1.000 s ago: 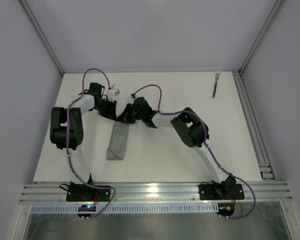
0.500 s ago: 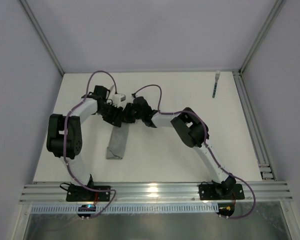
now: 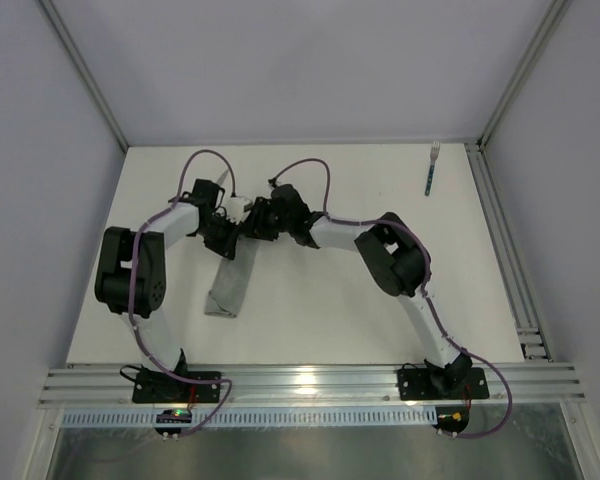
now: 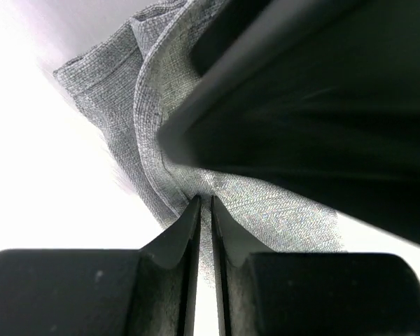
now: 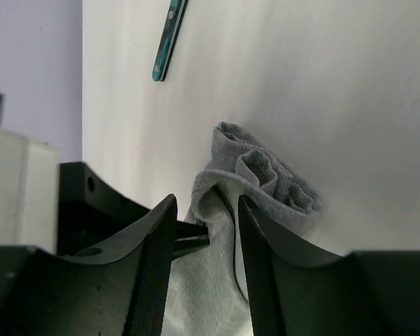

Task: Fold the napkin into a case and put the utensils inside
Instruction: Smooth out the smaller rectangle-folded napkin at the center of the board, then pick up the smaller rectangle-folded napkin from the center of the board.

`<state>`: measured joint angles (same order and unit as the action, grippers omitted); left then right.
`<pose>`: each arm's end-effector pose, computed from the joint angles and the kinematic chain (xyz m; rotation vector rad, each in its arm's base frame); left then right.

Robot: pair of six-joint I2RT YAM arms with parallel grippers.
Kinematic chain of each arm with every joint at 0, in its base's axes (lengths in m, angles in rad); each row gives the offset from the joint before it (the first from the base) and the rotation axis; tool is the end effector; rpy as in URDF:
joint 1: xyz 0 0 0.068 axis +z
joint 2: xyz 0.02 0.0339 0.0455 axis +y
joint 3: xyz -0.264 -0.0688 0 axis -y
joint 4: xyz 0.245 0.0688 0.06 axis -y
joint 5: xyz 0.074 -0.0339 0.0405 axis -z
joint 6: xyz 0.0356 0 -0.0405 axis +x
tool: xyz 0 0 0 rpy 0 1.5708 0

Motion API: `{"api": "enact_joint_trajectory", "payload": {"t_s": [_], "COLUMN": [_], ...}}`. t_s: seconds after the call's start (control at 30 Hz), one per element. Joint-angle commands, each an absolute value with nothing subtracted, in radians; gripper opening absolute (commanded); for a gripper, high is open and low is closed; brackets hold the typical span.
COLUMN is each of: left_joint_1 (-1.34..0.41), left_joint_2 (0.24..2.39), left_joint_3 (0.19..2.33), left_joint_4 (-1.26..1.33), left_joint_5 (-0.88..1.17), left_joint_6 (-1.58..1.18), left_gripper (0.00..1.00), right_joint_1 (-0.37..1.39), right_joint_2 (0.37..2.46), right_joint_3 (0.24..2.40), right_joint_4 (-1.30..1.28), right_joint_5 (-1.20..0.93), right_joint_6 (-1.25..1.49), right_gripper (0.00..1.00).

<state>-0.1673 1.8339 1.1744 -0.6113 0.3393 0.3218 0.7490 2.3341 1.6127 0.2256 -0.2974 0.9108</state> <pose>0.3440 -0.0701 0.1630 0.7442 2.6845 -0.4431 0.3746 0.3625 0.1361 -0.0190 2.3247 1.2525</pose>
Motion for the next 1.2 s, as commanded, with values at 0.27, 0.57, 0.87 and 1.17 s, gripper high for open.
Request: {"api": "enact_joint_trajectory", "payload": {"t_s": [0.27,0.57,0.87,1.17], "left_joint_1": [-0.147,-0.143,-0.124,-0.112], "left_joint_2": [1.825,1.827,1.828,1.845], "left_joint_3": [1.134,1.131,1.131,1.124], "left_joint_4": [-0.580,-0.574,-0.568,-0.561], "left_joint_5": [0.351,0.370,0.396,0.411], "left_joint_6": [0.328,0.331,0.330,0.330], "left_gripper": [0.11,0.11,0.11,0.11], "right_joint_1": [0.718,0.776,0.811,0.822], "right_joint_2": [2.059,2.157,2.246,2.293], "right_joint_3": [1.287,1.282,1.270,1.269], "right_joint_4": [0.271,0.393,0.495,0.586], "right_joint_5": [-0.241,-0.330,-0.353,-0.295], "right_joint_6": [0.853,0.963,1.095,1.181], "right_gripper": [0.52,0.64,0.63,0.36]}}
